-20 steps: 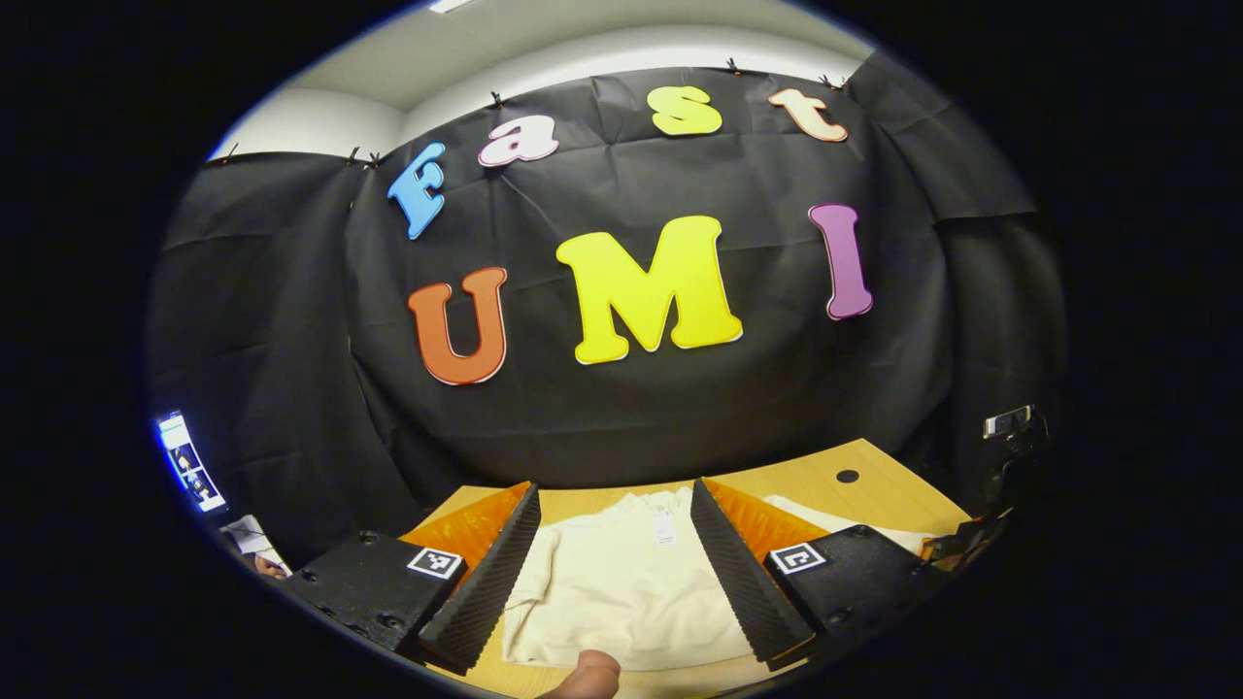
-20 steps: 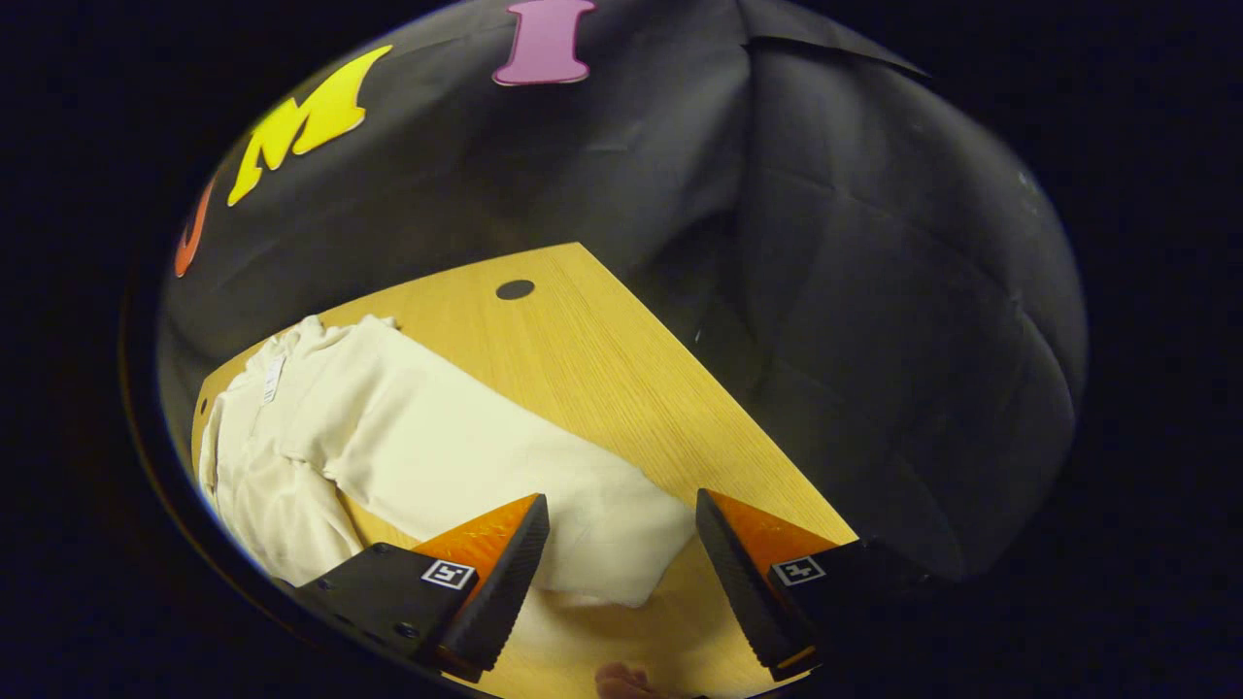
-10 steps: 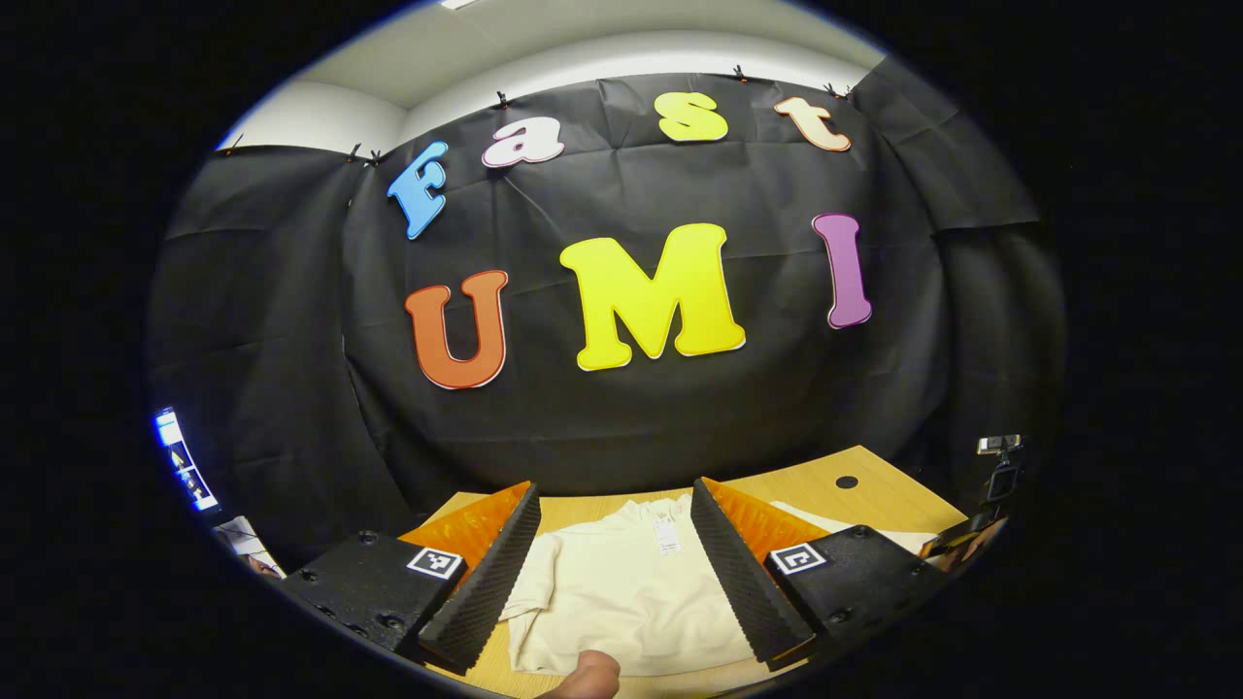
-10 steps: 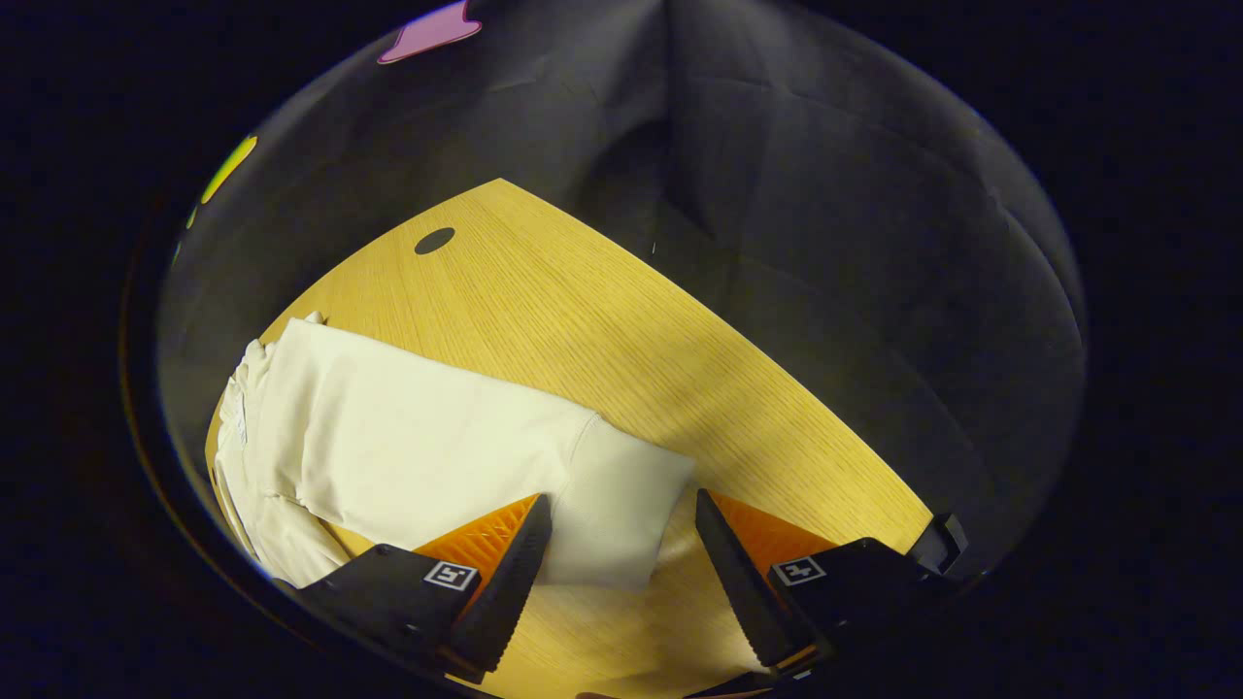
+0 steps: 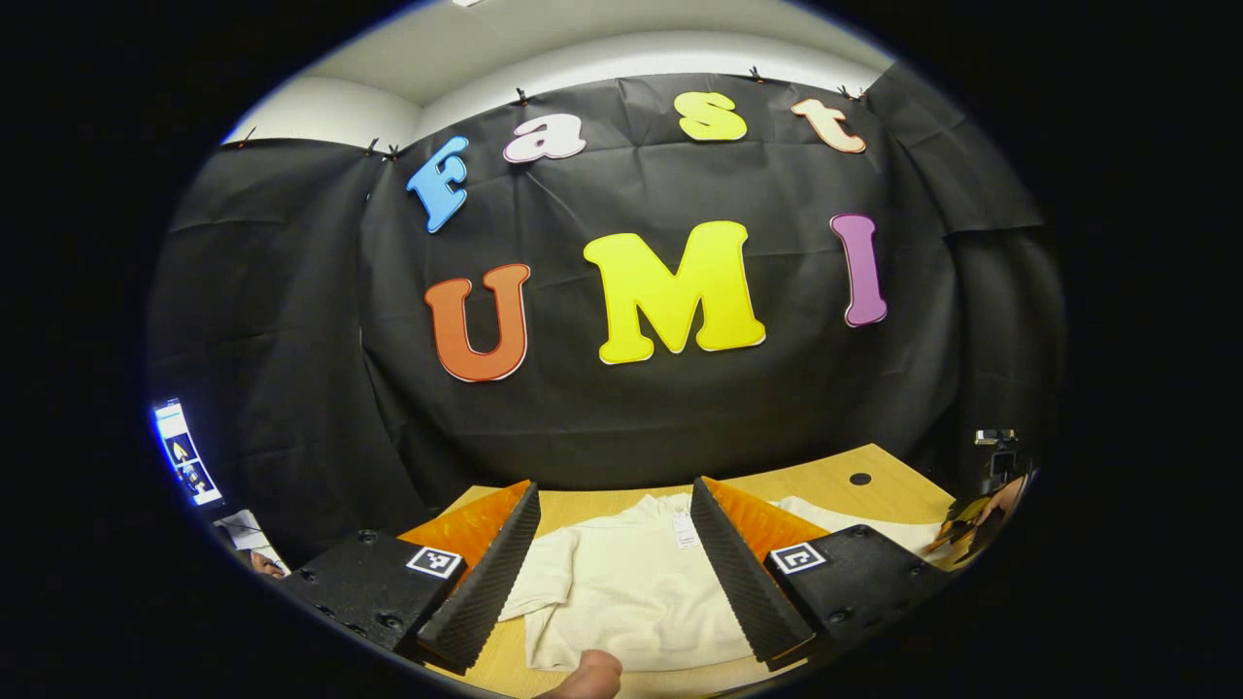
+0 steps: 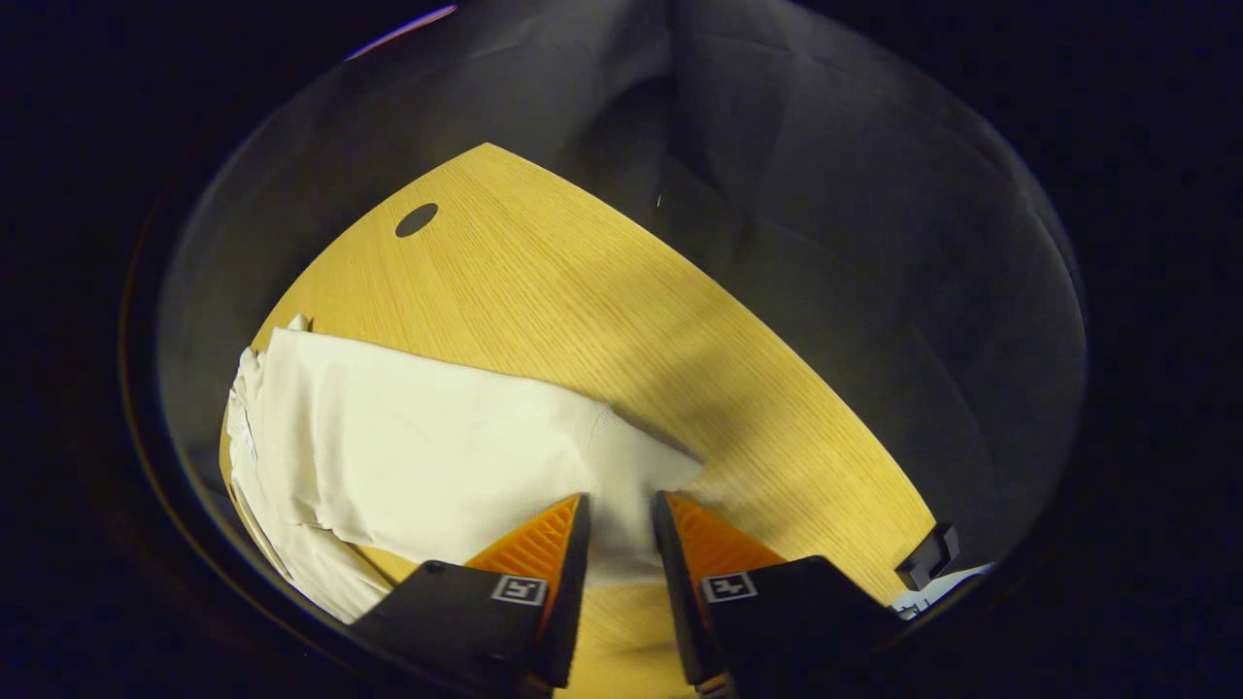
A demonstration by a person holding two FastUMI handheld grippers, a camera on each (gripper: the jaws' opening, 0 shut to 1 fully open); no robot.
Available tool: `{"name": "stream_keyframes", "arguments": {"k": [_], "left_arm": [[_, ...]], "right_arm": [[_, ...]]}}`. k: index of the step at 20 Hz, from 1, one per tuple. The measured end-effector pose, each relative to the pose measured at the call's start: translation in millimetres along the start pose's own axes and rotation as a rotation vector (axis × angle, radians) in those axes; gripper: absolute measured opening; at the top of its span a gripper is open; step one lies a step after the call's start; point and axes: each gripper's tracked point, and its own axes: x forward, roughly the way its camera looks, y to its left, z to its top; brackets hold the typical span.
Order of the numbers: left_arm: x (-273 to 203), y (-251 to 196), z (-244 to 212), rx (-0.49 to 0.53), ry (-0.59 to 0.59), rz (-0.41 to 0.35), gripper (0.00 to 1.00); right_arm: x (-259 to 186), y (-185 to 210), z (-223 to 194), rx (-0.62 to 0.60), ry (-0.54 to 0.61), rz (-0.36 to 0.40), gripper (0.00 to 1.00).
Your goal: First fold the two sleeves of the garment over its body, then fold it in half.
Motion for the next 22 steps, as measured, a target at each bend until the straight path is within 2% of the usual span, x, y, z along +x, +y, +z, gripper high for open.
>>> {"name": "stream_keyframes", "arguments": {"k": [1, 3, 5, 6, 12, 14, 18, 22], "left_arm": [[0, 1, -2, -0.003, 0.003, 0.001, 0.99], [-2, 6, -5, -0.006, 0.014, 0.008, 0.99], [-5, 17, -5, 0.000, 0.015, 0.022, 0.99], [-5, 21, -4, -0.002, 0.009, 0.024, 0.99], [-8, 41, -14, -0.013, 0.016, 0.024, 0.99], [-8, 46, -18, -0.016, 0.022, 0.013, 0.99], [-6, 58, -24, -0.036, 0.024, -0.008, 0.99], [-7, 75, -26, -0.056, 0.011, -0.016, 0.99]], "right_arm": [[0, 3, -1, 0.013, 0.014, 0.006, 0.26], [1, 4, 1, 0.001, 0.022, -0.018, 0.11], [-2, 7, 4, -0.050, 0.009, -0.025, 0.11], [-1, 7, 5, -0.064, 0.007, -0.035, 0.02], [-30, 20, 20, -0.117, -0.043, -0.024, 0.02], [-51, 35, 29, -0.123, -0.060, 0.005, 0.02], [-101, 83, 48, -0.165, -0.127, 0.069, 0.02], [-156, 159, 61, -0.236, -0.193, 0.173, 0.02]]}}
